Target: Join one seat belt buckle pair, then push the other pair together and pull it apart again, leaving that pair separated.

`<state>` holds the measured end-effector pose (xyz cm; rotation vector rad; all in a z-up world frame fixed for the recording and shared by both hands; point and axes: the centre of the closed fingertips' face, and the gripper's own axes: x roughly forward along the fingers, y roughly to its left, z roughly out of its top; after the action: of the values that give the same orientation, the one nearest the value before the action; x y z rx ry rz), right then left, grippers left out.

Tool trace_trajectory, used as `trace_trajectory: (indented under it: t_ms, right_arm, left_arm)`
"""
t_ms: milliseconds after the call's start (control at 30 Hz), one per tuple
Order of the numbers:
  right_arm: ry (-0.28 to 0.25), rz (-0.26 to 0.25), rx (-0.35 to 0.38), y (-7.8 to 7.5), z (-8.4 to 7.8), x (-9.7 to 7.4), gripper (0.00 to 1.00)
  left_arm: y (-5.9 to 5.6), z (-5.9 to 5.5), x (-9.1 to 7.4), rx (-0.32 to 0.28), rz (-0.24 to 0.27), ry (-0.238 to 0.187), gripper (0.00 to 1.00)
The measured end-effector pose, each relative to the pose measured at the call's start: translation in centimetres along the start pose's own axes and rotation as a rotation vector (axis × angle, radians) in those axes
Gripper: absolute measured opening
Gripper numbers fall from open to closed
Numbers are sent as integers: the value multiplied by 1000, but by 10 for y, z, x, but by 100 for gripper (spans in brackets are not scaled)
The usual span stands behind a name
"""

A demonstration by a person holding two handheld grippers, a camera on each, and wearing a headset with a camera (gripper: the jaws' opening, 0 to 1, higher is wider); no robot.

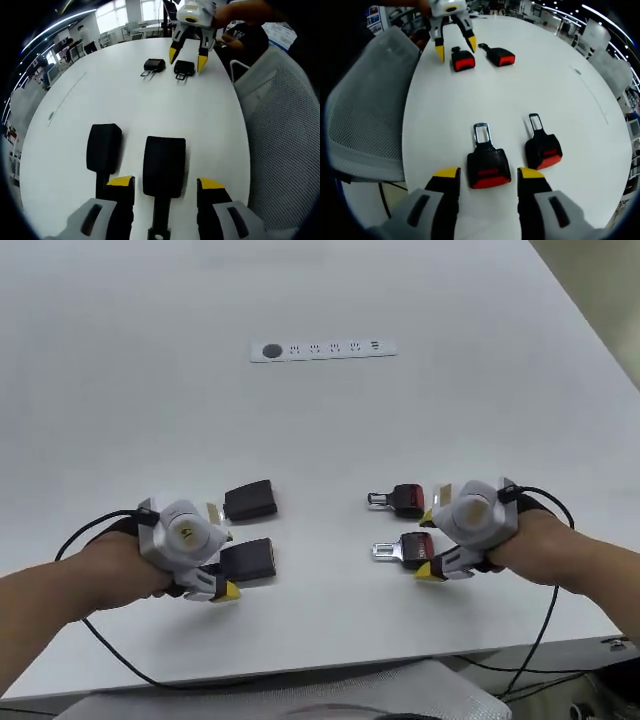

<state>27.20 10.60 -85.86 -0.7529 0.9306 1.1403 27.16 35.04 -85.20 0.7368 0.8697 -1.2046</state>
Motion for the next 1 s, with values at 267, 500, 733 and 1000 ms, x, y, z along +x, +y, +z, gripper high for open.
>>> trace_trajectory:
  t_ms: [267,500,733,1000]
  right_arm:
    - [1,43,-5,1,-3,5,36]
    - [-20,59,-45,0,-3,5,35]
    - [22,68,-94,1,-3,6,35]
    - [46,99,-145,2,-3,6,35]
  left_arm:
    - [3,-2,9,36,-13,9,40]
    - [0,-1,8,59,-34,-44,33]
    - [-1,1,8,49,-36,-34,33]
    - [1,-1,10,44,-46,-15,33]
